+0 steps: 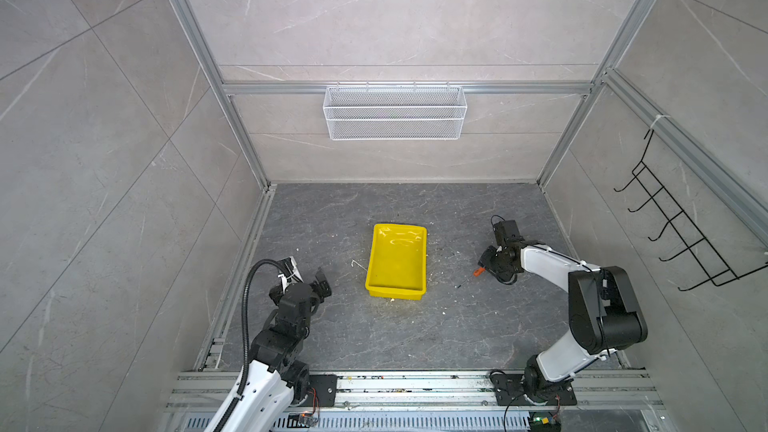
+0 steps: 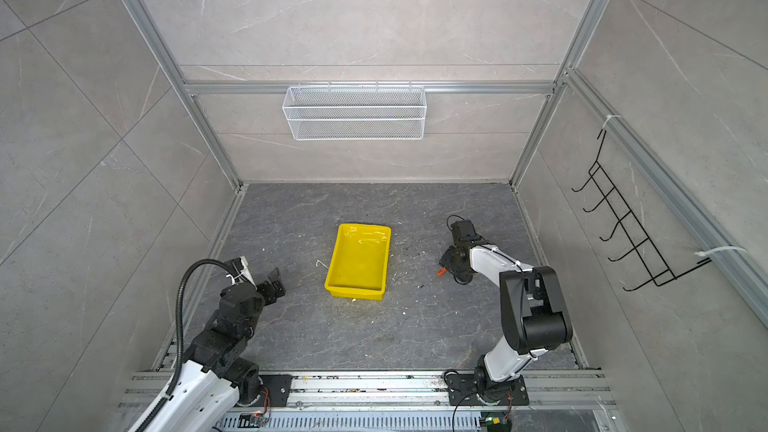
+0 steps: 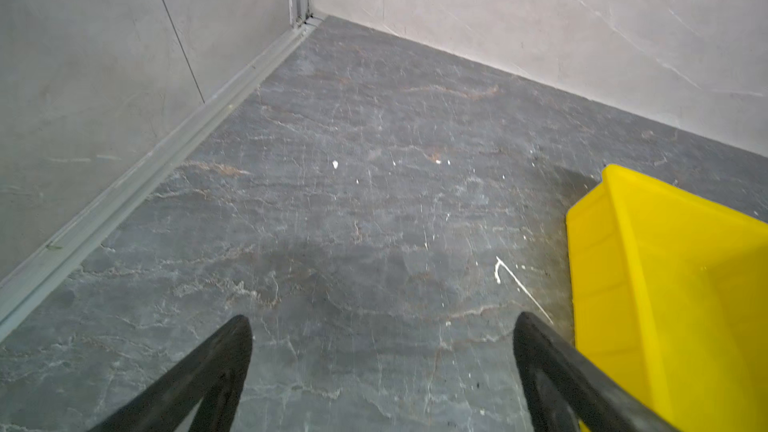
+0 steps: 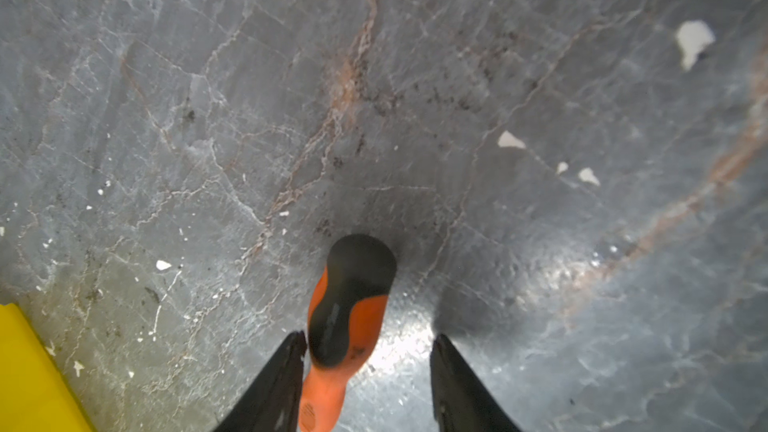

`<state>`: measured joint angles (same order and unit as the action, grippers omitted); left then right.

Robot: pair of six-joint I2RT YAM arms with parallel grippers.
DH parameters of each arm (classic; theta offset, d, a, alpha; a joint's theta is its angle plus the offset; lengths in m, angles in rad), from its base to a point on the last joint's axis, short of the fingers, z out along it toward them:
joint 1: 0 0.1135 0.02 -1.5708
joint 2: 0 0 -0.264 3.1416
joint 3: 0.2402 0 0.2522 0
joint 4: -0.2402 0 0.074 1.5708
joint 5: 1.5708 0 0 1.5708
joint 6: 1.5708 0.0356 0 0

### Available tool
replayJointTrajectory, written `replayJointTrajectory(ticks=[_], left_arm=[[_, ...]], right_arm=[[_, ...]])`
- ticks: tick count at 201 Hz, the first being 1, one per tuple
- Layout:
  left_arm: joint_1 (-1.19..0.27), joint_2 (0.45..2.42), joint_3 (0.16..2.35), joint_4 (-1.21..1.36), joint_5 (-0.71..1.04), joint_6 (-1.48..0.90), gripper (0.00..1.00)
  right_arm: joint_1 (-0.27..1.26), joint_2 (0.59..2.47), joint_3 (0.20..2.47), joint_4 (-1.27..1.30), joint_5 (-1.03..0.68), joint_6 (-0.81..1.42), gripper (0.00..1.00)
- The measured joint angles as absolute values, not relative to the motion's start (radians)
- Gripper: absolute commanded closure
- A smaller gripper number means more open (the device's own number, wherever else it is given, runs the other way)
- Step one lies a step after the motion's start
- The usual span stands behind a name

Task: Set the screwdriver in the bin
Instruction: 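Close the right gripper on the screwdriver handle and lift it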

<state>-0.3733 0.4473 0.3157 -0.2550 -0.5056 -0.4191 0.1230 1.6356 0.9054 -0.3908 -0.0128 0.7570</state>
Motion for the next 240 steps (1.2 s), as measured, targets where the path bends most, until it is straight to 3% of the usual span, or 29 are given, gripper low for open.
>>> replayJointTrajectory(ticks=[30,119,162,190,240], left_arm=[[-0.373,0.404,0.302,-0.265,-0.49,-0.419,0.0],[-0.373,0.553,0.318,-0.271,-0.496,-0.435,0.0],[-0.373,0.54,0.318,-0.28,-0.524,-0.442,0.0],[-0.373,0.538,0.318,-0.294,-0.533,-0.45,0.0],[-0.373,0.556,0.332,-0.31,-0.546,-0.464,0.0]], right_arm=[[0.123,1.651,0.918,-0.391,-0.003,0.752,0.53],[0.119,1.661,0.883,-0.326,0.002,0.76,0.59],[0.119,1.66,0.863,-0.284,0.018,0.776,0.71],[0.119,1.632,0.822,-0.236,0.023,0.79,0.74],[0.118,1.538,0.817,-0.37,0.064,0.762,0.77]])
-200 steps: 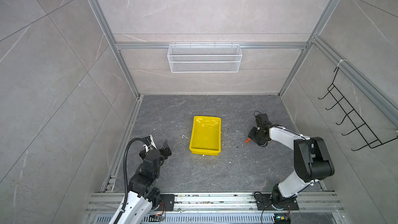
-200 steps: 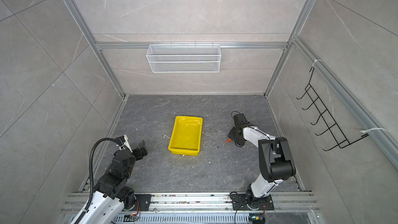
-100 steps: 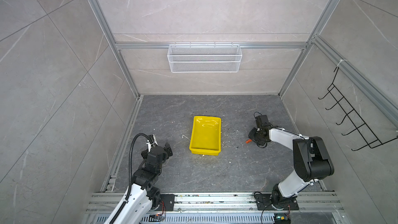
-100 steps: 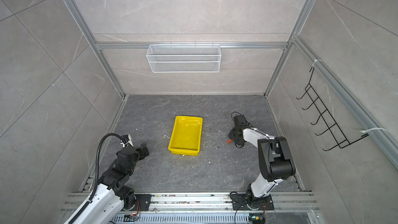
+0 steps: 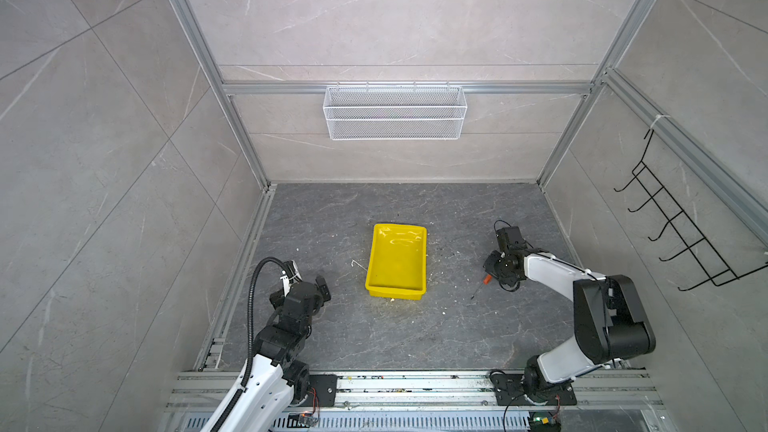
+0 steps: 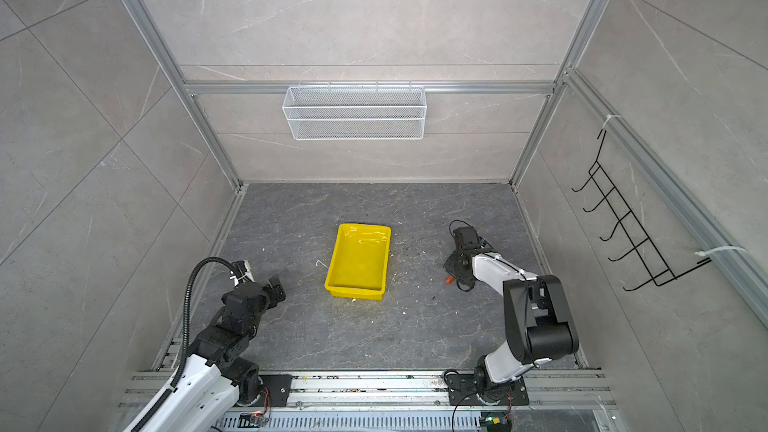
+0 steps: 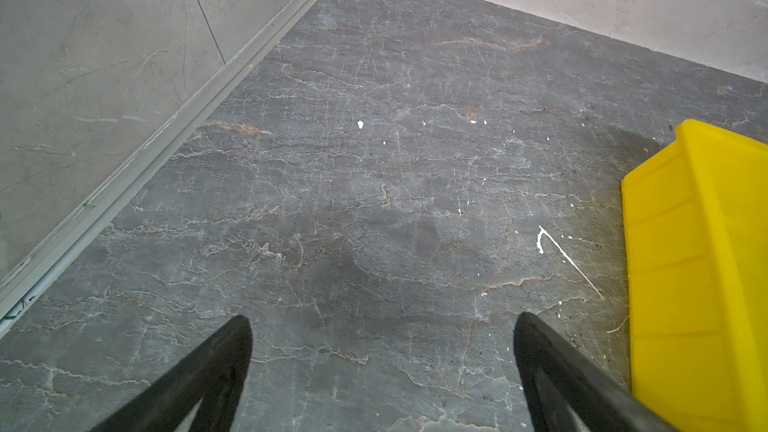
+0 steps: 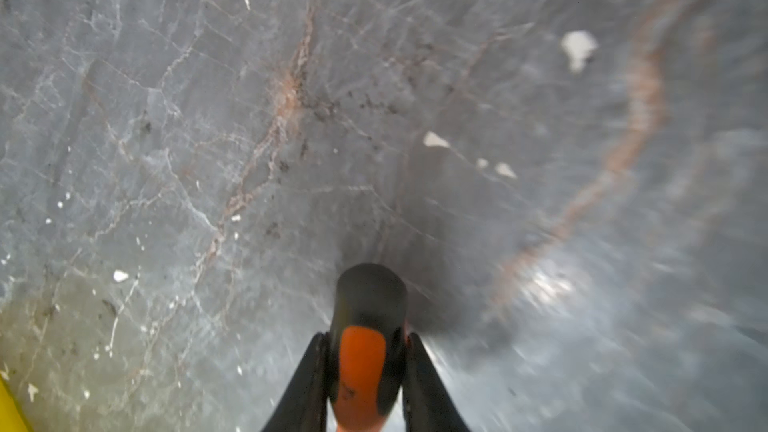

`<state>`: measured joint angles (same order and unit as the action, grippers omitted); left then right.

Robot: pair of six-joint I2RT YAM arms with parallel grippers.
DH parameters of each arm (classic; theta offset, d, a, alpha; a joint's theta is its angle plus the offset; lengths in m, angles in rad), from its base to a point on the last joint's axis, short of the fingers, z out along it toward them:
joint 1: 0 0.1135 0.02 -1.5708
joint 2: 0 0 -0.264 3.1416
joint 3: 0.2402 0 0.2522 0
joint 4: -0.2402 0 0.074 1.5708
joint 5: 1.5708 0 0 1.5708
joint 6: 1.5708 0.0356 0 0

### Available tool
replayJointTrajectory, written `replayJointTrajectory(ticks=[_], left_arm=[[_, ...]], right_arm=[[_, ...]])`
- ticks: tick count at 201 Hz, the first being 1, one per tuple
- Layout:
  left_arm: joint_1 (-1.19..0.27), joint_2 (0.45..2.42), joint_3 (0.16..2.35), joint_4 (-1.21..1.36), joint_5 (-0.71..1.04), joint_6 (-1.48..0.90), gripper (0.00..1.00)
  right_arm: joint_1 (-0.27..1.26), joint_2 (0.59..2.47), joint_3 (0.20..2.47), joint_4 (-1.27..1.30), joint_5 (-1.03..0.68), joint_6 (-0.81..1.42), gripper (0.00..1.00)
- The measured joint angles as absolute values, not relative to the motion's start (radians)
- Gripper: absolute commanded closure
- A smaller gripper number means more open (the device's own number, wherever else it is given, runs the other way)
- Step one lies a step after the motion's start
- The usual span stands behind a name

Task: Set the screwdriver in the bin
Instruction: 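Close the right gripper on the screwdriver handle and lift it, then carry the screwdriver with the right gripper over the yellow bin and lower it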

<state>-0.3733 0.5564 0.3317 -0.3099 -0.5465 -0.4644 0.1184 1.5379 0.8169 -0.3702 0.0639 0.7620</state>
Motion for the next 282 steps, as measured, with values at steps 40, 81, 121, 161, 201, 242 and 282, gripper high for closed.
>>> replayJointTrajectory(ticks=[40,81,121,161,201,242,282], left_arm=[[-0.373,0.599,0.347,-0.312,-0.547,-0.472,0.0],[-0.373,0.606,0.349,-0.314,-0.547,-0.48,0.0],[-0.373,0.606,0.349,-0.314,-0.547,-0.481,0.0],[-0.373,0.606,0.349,-0.315,-0.547,-0.487,0.0],[-0.373,0.608,0.349,-0.315,-0.548,-0.491,0.0],[-0.373,0.613,0.353,-0.326,-0.572,-0.509,0.0],[-0.373,0.615,0.369,-0.348,-0.603,-0.526,0.0]], right_arm=[[0.225,1.403,0.881,-0.449,0.109,0.764,0.77],[0.455,1.447,1.114,-0.512,0.191,0.772,0.77],[0.607,1.631,1.31,-0.514,0.207,0.81,0.76],[0.707,1.864,1.449,-0.525,0.195,0.824,0.75],[0.743,1.986,1.491,-0.54,0.186,0.84,0.75],[0.749,2.071,1.573,-0.571,0.175,0.846,0.71],[0.757,2.133,1.663,-0.597,0.166,0.846,0.69]])
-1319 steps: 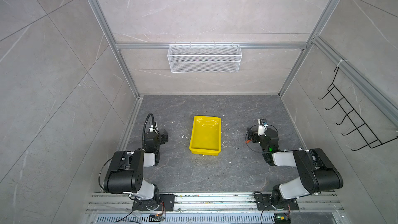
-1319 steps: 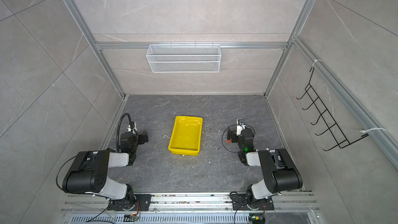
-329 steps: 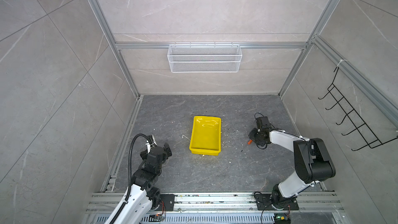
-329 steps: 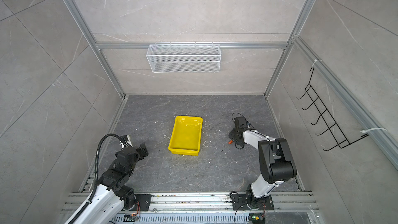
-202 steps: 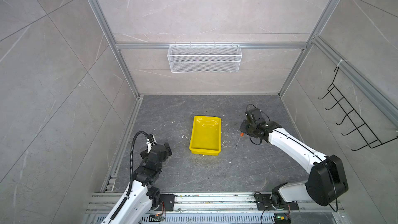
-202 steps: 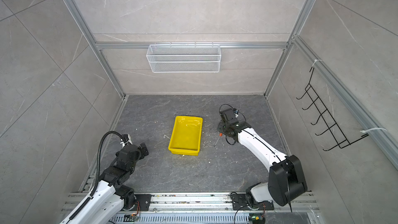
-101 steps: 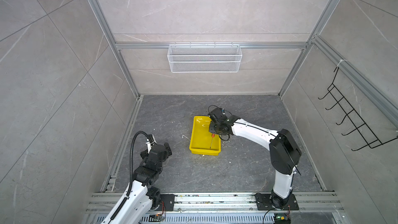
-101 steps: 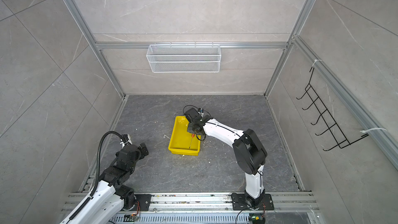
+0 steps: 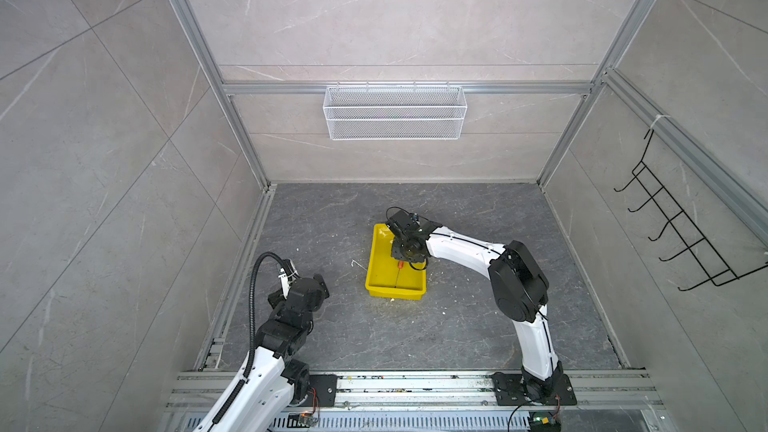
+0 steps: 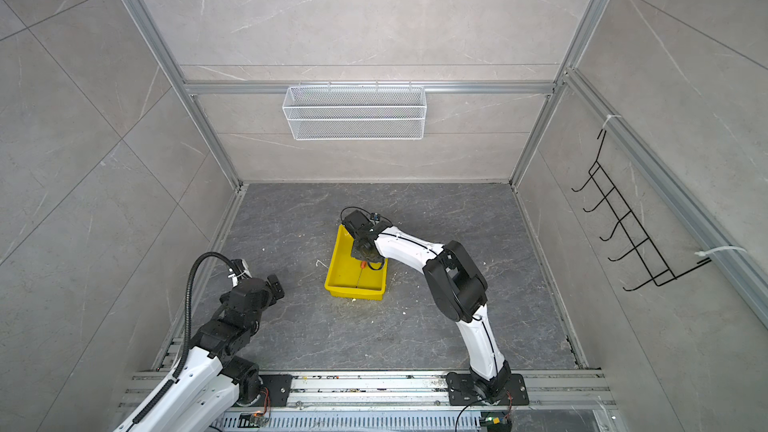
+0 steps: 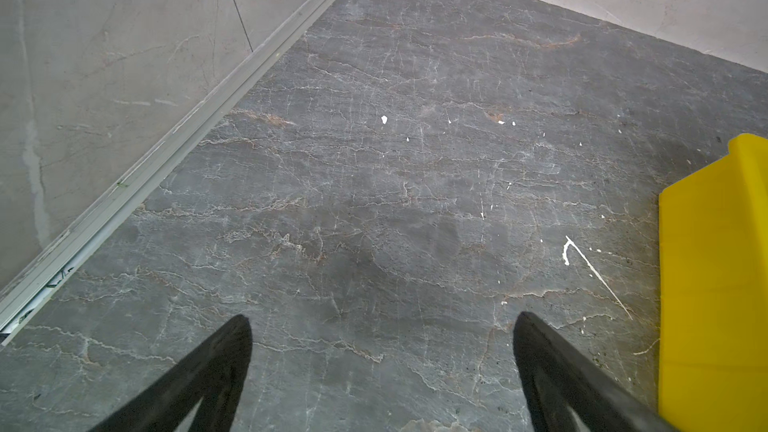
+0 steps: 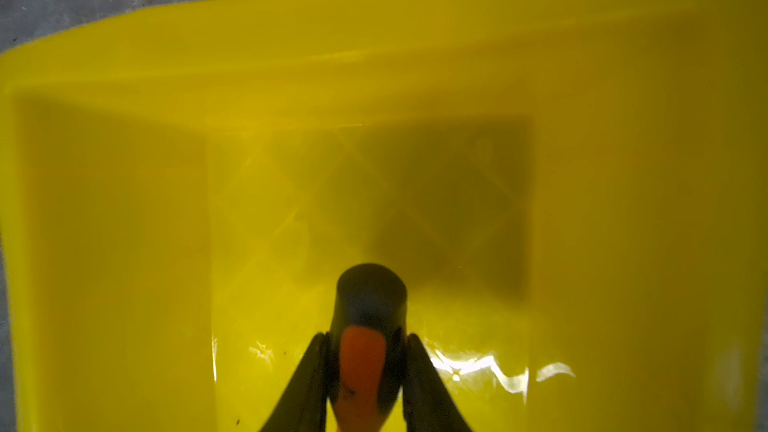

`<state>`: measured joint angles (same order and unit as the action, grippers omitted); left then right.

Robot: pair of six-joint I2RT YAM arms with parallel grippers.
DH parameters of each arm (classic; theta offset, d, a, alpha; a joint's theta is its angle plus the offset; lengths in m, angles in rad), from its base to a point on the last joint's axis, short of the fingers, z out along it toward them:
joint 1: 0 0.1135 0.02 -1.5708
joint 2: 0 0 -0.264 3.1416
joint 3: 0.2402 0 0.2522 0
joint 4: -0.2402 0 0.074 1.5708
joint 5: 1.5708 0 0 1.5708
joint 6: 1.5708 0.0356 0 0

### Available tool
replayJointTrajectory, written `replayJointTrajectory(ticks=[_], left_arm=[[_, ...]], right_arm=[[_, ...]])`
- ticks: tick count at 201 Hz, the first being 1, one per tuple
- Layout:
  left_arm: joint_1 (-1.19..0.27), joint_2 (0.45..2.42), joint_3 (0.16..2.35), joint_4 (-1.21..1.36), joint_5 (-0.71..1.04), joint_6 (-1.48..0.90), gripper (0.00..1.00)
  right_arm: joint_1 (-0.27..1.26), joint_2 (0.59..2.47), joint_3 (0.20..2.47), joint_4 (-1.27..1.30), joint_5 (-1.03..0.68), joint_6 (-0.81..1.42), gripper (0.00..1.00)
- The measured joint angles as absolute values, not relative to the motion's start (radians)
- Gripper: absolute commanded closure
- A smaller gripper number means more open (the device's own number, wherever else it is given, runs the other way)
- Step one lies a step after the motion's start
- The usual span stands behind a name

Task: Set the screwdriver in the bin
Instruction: 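Carry the screwdriver with the right gripper over the yellow bin and lower it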

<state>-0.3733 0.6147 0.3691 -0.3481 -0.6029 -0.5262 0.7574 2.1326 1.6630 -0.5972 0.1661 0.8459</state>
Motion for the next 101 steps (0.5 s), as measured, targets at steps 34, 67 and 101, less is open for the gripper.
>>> replayJointTrajectory(ticks=[34,67,101], left_arm=[[-0.373,0.619,0.369,-0.354,-0.604,-0.526,0.0],[-0.373,0.625,0.37,-0.358,-0.604,-0.526,0.0],[-0.373,0.621,0.37,-0.36,-0.604,-0.526,0.0]], right_arm=[[0.758,2.209,1.778,-0.642,0.153,0.846,0.68],[0.762,2.302,1.929,-0.702,0.144,0.842,0.66],[0.772,2.369,2.062,-0.788,0.146,0.841,0.61]])
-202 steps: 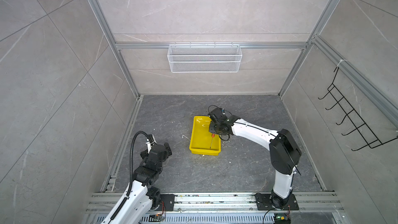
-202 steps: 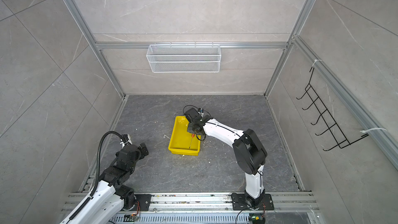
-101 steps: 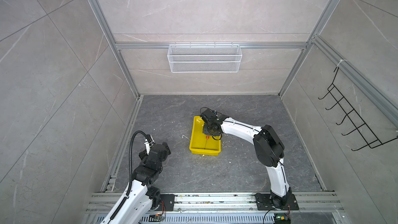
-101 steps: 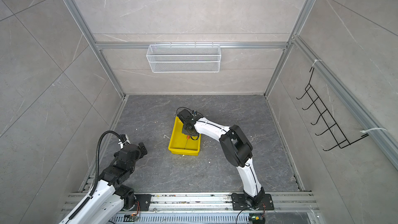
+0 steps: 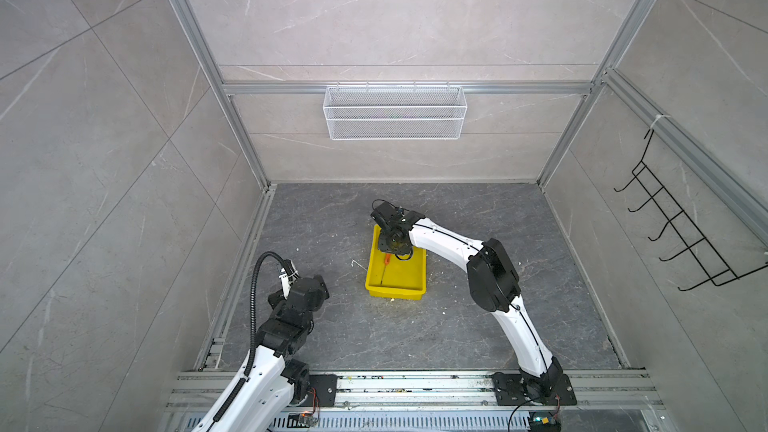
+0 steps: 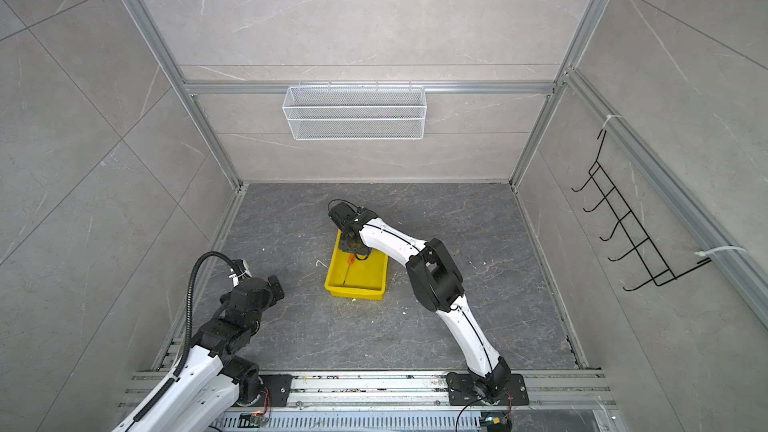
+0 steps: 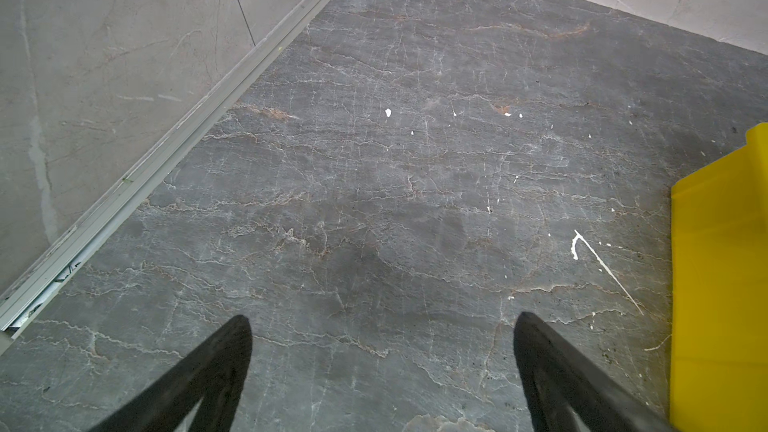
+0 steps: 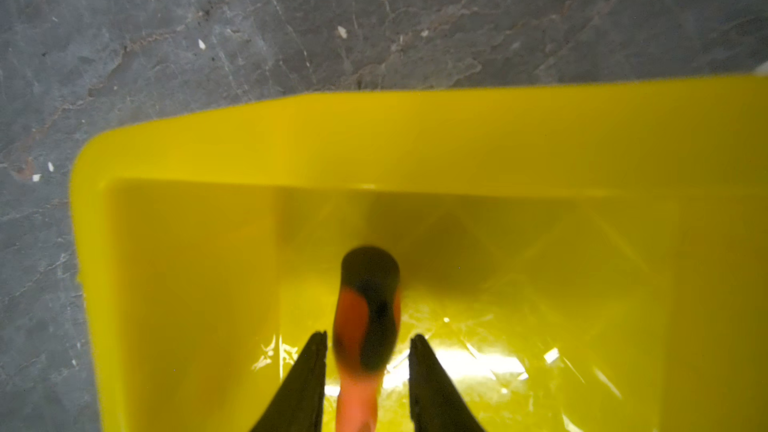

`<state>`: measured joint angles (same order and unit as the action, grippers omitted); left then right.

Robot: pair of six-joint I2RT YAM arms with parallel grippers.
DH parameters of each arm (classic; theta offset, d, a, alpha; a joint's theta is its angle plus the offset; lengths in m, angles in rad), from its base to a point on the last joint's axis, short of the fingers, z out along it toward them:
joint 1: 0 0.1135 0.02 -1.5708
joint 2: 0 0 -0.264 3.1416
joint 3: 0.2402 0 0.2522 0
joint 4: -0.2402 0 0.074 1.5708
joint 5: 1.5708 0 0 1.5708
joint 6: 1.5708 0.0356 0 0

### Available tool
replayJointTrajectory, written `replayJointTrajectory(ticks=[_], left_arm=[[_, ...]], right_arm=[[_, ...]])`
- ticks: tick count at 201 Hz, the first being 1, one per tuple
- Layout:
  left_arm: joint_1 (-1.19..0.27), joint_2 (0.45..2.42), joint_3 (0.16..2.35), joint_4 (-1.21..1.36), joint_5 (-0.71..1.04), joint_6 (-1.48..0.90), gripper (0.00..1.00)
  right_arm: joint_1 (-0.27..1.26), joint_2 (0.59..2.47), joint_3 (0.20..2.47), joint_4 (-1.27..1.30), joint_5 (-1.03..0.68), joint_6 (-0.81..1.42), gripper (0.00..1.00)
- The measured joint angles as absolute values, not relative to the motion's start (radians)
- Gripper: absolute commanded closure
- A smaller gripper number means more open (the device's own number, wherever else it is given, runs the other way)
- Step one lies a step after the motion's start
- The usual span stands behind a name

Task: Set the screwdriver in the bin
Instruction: 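Carry the screwdriver with the right gripper over the yellow bin and lower it, then open the right gripper to release the screwdriver into the bin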

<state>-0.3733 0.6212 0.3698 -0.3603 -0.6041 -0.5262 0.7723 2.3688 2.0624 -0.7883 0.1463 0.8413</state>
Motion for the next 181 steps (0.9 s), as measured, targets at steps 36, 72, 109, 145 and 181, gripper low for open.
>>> replayJointTrajectory(ticks=[36,72,109,145,181], left_arm=[[-0.373,0.612,0.37,-0.36,-0.603,-0.526,0.0],[-0.373,0.612,0.37,-0.36,-0.603,-0.526,0.0],[-0.373,0.609,0.37,-0.361,-0.604,-0.531,0.0],[-0.373,0.617,0.37,-0.358,-0.595,-0.532,0.0],[-0.373,0.675,0.371,-0.351,-0.573,-0.532,0.0]], right_arm=[[0.778,2.381,2.143,-0.846,0.154,0.827,0.59],[0.781,2.366,2.137,-0.871,0.154,0.804,0.59],[0.781,2.247,2.026,-0.868,0.164,0.768,0.57],[0.774,2.044,1.841,-0.838,0.208,0.72,0.56],[0.704,1.784,1.548,-0.767,0.244,0.696,0.54]])
